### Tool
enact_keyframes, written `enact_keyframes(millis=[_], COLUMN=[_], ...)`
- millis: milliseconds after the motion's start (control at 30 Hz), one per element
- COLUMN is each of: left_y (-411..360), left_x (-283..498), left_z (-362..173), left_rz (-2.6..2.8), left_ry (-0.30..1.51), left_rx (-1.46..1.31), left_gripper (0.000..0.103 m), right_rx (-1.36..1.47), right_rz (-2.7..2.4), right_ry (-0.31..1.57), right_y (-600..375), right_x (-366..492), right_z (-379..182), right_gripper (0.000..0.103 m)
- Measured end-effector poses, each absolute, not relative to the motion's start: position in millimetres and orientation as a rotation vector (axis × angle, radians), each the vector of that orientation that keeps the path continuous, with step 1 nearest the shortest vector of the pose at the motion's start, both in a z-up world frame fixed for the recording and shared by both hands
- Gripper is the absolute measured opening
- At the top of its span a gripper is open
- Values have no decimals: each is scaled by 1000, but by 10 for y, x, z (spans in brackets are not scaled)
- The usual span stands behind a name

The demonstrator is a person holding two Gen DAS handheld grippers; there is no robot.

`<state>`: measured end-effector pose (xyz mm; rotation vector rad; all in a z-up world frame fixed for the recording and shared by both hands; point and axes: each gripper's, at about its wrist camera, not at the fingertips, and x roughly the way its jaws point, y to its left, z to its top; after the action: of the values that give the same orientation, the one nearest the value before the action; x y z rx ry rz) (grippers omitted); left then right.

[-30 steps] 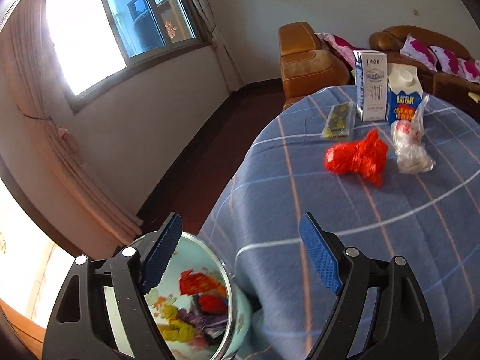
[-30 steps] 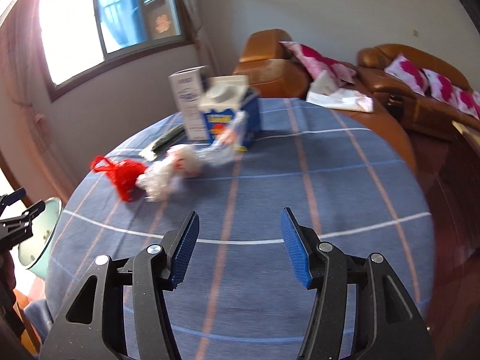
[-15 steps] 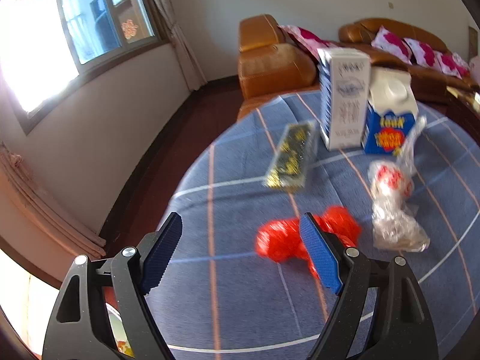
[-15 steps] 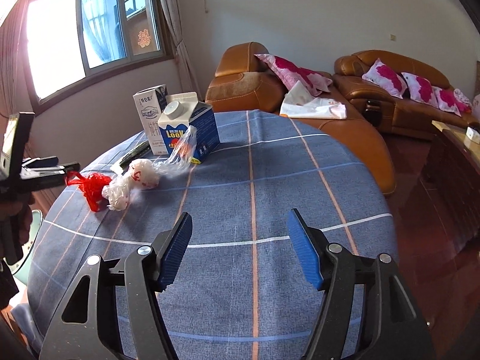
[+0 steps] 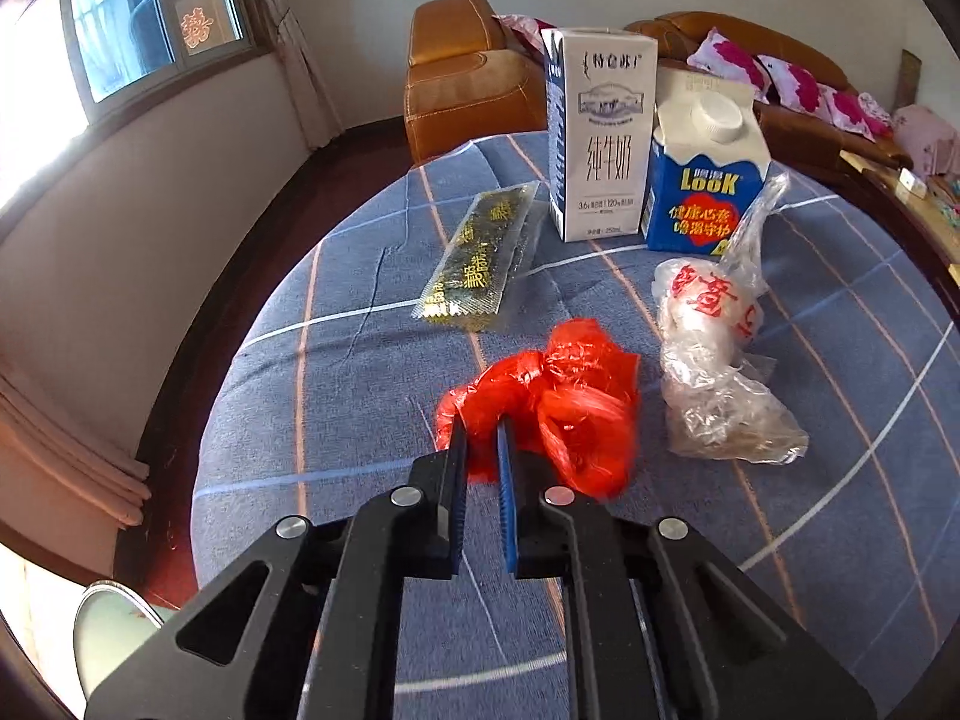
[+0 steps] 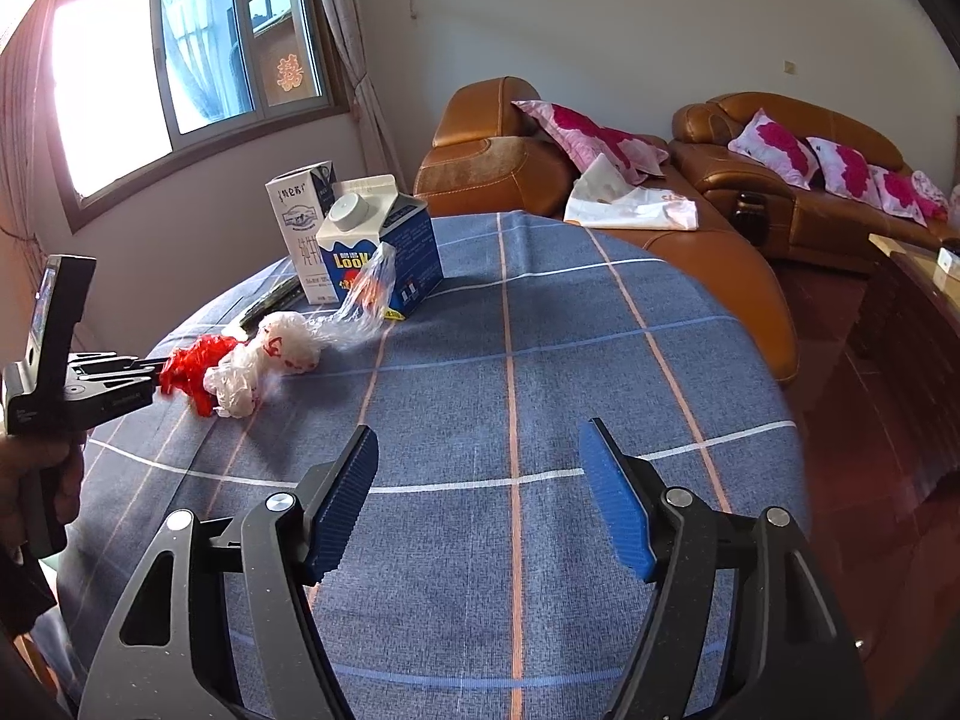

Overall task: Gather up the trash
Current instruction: 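Grasp the red plastic bag with the left tool, then carry the red bag toward the basin with the left tool while the right tool grasps the white printed bag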

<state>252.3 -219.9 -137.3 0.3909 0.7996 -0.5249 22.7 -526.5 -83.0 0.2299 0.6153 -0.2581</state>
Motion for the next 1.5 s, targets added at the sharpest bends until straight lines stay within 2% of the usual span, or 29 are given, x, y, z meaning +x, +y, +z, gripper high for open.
enact_keyframes(millis=[300,533,633,767,933,1000,1300,1500], left_y=[-1622,-1071,-854,-604,-406,-318,-65,-73], left_x=[2111,1806,1709,1673,1650,1629,1595,1599], left_z=[-1014,-1002,-1013,-1057,-1080,-1075,-1131,-1113], left_rz=[-419,-350,-312,-278,-266,-264,-250,-226], left_ry=[700,695,693,712,720,720,730,715], left_rx=[371,334,328,304,271,258,218,218], left_gripper=[8,8,8,8,8,8,8,8], right_rx=[197,145,162,191,130,97,13,242], right_rz=[-201,-114,-89,-34,-20,-77,-469,-376], right_ry=[683,698,705,721,832,869,871,770], right_y=[-5160,-4860,-4691,-4395,-4088,-4146,-5145,-5173], right_x=[571,1238,1417,1514,1666,1661,1193,1070], right_z=[-762,-581,-576,-637,-891,-939,-847,-698], right_gripper=[69,69,65,64,63,58,58,58])
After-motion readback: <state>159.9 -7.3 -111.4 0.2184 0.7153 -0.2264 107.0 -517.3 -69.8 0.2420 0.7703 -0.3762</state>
